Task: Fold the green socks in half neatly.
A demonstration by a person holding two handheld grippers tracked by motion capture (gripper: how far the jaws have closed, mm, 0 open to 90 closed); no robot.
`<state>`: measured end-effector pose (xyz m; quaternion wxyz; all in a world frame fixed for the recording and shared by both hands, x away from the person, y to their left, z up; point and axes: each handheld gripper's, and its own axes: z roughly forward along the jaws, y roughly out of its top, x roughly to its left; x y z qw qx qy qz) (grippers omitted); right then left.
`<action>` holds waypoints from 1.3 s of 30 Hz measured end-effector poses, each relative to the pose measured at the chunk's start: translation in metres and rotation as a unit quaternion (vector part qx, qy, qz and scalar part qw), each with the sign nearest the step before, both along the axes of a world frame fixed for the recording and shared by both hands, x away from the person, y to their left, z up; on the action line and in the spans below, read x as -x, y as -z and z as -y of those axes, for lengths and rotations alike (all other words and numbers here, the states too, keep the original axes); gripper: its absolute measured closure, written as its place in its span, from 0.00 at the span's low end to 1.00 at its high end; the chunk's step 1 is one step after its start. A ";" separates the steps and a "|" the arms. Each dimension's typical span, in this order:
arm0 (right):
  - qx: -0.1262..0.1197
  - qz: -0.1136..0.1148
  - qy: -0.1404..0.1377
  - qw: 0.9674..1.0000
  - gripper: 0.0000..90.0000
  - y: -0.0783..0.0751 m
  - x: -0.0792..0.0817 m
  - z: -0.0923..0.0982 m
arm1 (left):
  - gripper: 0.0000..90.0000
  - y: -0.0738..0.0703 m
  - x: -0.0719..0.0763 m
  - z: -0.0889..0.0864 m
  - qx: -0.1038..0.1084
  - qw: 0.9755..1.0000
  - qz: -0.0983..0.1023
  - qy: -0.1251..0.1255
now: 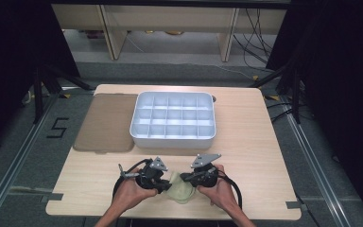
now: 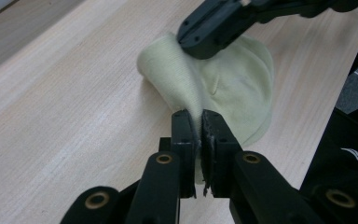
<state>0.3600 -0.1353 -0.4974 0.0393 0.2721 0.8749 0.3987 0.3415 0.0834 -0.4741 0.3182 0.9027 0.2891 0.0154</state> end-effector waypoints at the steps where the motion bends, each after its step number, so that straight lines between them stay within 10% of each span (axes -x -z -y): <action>1: 0.002 -0.003 0.002 1.000 0.99 0.001 -0.002 -0.001 | 0.93 0.000 0.001 0.001 0.001 1.000 0.003 -0.005; 21: -0.013 0.006 0.002 1.000 0.99 -0.016 0.007 0.020 | 0.93 -0.007 0.001 -0.001 -0.013 1.000 0.021 -0.002; 39: 0.016 -0.022 -0.012 1.000 0.99 0.001 0.024 0.020 | 0.92 -0.012 0.004 0.002 -0.006 1.000 0.027 0.004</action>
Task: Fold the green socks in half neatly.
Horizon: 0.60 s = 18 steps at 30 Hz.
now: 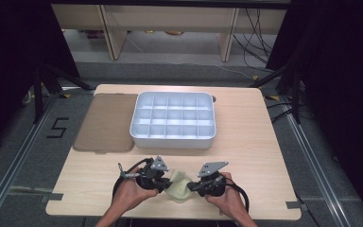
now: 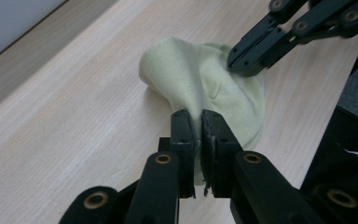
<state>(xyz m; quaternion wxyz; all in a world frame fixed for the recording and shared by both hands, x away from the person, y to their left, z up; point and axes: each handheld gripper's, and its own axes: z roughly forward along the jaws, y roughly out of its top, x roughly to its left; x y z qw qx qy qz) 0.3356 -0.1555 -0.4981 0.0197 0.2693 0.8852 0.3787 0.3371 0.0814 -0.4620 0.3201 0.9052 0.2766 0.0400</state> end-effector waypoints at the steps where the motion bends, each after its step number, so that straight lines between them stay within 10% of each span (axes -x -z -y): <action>1: 0.000 0.000 0.001 1.000 0.99 0.001 0.000 -0.001 | 0.92 0.000 0.001 0.001 0.002 1.000 0.001 -0.002; 18: 0.001 -0.007 -0.002 1.000 1.00 0.005 -0.002 -0.009 | 0.92 -0.006 0.009 0.018 0.006 1.000 0.011 0.021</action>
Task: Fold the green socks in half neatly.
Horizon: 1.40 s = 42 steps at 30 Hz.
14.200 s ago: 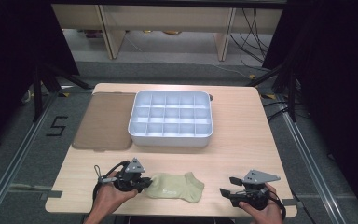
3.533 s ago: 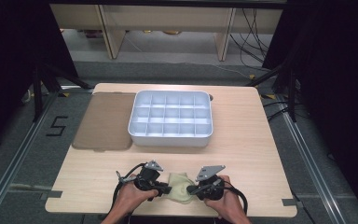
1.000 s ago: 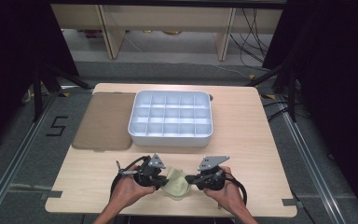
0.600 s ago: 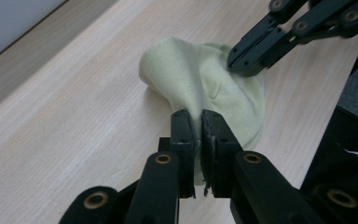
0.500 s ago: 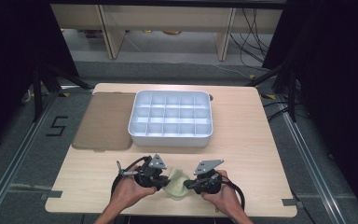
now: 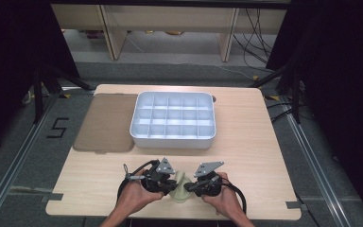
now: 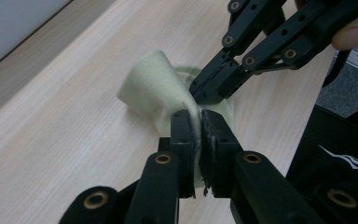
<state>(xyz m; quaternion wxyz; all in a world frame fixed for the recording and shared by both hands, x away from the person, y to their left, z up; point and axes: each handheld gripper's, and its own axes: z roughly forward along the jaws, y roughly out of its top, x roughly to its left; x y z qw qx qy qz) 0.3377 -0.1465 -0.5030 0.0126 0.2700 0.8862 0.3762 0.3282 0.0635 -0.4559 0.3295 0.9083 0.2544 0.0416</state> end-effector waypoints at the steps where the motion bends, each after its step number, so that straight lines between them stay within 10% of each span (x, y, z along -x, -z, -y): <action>1: 0.000 0.004 -0.001 1.000 1.00 0.001 0.000 0.000 | 0.92 0.000 0.001 0.002 0.002 1.000 -0.002 0.000; 15: -0.030 0.007 0.023 0.999 0.99 -0.014 -0.002 0.016 | 0.93 0.000 0.001 0.008 -0.003 1.000 0.003 0.005; 42: -0.009 -0.008 0.052 0.999 0.99 -0.008 -0.015 0.038 | 0.92 0.015 0.009 0.046 -0.031 0.998 0.013 0.045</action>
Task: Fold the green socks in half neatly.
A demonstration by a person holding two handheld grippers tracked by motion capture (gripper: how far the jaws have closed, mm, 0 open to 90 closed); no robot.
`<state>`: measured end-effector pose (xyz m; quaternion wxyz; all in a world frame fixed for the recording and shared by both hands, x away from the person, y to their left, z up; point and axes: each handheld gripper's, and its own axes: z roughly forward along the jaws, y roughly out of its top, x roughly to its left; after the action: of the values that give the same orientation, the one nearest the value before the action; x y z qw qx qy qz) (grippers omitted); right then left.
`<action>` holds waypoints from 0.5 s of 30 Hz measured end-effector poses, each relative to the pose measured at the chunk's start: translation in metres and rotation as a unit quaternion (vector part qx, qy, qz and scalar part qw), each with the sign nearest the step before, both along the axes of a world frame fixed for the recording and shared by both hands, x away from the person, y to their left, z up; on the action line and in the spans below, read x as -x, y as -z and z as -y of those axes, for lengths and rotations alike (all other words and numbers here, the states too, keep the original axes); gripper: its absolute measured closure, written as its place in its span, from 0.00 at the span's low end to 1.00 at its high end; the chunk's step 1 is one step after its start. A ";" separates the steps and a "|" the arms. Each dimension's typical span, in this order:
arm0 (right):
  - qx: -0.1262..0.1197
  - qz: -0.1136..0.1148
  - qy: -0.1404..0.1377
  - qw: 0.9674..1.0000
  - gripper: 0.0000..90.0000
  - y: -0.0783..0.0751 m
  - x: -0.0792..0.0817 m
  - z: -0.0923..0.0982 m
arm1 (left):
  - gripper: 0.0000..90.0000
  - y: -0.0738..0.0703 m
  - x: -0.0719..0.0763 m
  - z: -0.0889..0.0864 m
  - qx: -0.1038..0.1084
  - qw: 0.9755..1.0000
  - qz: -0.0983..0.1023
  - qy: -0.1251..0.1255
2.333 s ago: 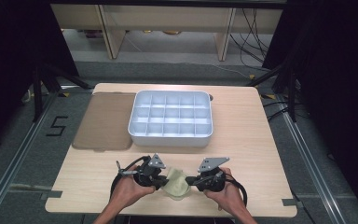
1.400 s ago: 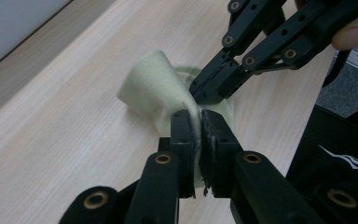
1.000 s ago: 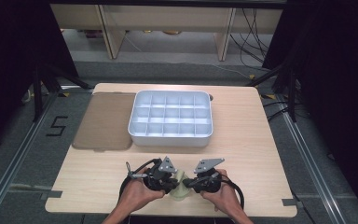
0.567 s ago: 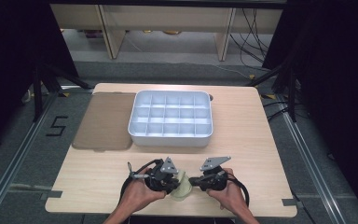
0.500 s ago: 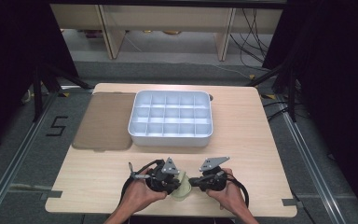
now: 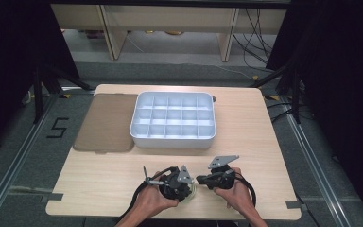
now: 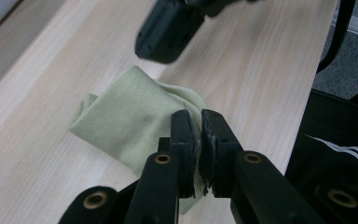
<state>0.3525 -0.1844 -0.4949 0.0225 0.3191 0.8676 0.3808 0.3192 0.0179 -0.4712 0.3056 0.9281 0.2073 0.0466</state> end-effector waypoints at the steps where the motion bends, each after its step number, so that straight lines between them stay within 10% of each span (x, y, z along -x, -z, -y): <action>1: -0.002 0.002 0.003 1.000 0.99 -0.001 -0.001 0.002 | 0.92 0.002 0.000 0.001 0.000 1.000 -0.001 0.000; 15: -0.044 0.016 -0.009 0.999 0.99 -0.022 0.001 -0.003 | 0.92 0.013 0.002 0.006 0.007 1.000 -0.007 -0.010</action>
<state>0.3516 -0.1810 -0.4733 0.0189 0.3058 0.8523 0.4240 0.3174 0.0116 -0.4847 0.3100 0.9242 0.2190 0.0416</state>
